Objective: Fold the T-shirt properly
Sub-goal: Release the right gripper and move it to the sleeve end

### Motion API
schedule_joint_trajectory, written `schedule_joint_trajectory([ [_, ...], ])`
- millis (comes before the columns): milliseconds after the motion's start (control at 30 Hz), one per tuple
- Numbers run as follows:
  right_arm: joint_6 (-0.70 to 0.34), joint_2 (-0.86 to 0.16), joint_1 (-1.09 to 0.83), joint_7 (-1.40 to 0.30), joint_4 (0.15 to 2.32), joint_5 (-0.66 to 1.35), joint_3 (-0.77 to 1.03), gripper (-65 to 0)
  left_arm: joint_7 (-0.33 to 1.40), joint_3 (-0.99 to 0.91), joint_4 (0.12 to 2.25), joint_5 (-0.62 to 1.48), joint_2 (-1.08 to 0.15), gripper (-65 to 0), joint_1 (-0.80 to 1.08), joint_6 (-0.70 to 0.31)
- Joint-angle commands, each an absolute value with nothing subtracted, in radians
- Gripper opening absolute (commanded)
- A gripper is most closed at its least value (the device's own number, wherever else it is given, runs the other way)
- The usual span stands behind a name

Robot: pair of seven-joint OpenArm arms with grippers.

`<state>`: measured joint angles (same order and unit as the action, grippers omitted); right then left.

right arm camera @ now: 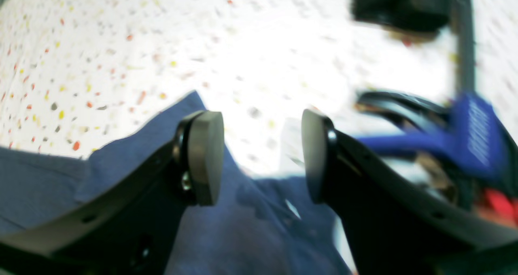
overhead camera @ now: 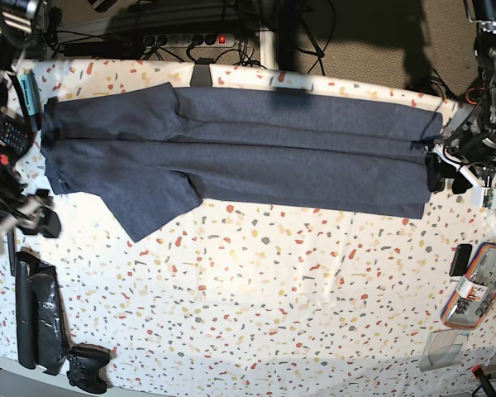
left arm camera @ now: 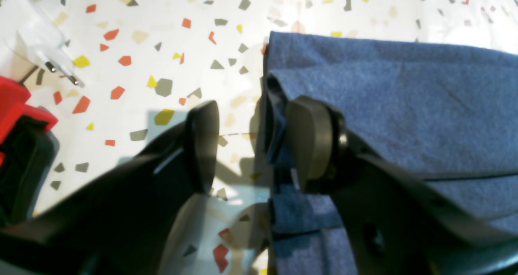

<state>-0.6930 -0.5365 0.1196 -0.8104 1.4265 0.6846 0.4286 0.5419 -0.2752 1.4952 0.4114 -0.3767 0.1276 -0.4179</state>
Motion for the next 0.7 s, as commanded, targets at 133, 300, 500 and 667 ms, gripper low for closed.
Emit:
schedule_joint_trajectory([
  [133,-0.698,-0.528,0.262,-0.795,1.39,0.576,0.246,-33.8,0.524,-0.283,1.514,0.419,-0.394,-35.4,0.116,-0.418],
  [300,-0.698,-0.496,0.408,-0.789,1.172,0.523,0.097,-33.8,0.523,-0.283,1.514,0.419,-0.394,-35.4,0.116,-0.418],
  [500,-0.698,-0.447,0.582,-0.787,0.91,0.472,0.044,-33.8,0.523,-0.283,1.514,0.419,-0.394,-35.4,0.116,-0.418],
  [667,-0.698,-0.405,0.663,-0.786,0.756,0.392,0.044,-33.8,0.523,-0.283,1.514,0.42,-0.394,-35.4,0.116,-0.418],
])
